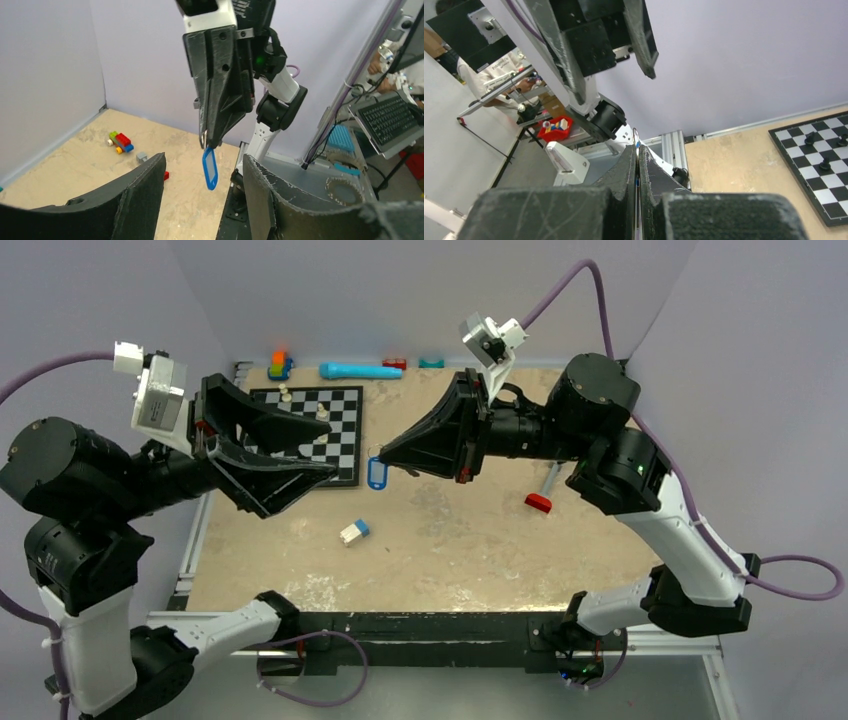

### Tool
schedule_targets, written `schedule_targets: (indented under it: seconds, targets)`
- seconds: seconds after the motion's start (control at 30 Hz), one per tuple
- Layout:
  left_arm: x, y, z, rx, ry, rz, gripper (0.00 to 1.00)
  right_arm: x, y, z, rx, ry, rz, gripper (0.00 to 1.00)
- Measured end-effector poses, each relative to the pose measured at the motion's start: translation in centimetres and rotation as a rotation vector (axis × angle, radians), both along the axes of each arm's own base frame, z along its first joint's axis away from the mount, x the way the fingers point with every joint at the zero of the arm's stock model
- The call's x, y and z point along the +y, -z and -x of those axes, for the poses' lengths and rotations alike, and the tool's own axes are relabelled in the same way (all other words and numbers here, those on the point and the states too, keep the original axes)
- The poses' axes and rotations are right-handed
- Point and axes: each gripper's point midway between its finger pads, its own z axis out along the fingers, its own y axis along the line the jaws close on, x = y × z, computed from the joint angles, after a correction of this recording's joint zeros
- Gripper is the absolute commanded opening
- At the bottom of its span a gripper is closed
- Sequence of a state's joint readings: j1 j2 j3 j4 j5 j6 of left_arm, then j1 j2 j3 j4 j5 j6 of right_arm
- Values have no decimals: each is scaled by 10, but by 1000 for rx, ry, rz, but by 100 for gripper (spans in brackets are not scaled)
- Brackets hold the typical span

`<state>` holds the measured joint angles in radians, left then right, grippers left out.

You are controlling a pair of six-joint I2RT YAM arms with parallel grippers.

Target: Remove the keys from the keyring

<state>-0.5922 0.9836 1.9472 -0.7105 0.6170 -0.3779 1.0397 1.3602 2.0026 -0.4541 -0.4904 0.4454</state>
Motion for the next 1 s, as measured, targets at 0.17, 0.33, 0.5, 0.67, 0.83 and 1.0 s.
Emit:
schedule_targets:
  seconds: [0.17, 0.33, 0.5, 0.67, 0.83, 1.0]
  targets:
    - [-13, -1, -1, -13, 80, -67, 58, 1, 9, -1, 15, 2, 34, 0]
    - [-28, 21, -19, 58, 109, -143, 51, 6, 20, -4, 33, 2, 71, 0]
    - [-37, 37, -28, 105, 131, -188, 28, 12, 30, -12, 51, 18, 114, 0]
    - [-35, 38, -23, 95, 143, -198, 20, 17, 33, -17, 57, 26, 128, 0]
    - [-33, 40, -20, 70, 140, -179, 16, 18, 33, -16, 57, 25, 129, 0]
    - [-32, 42, -18, 62, 134, -147, 13, 19, 35, -15, 60, 20, 133, 0]
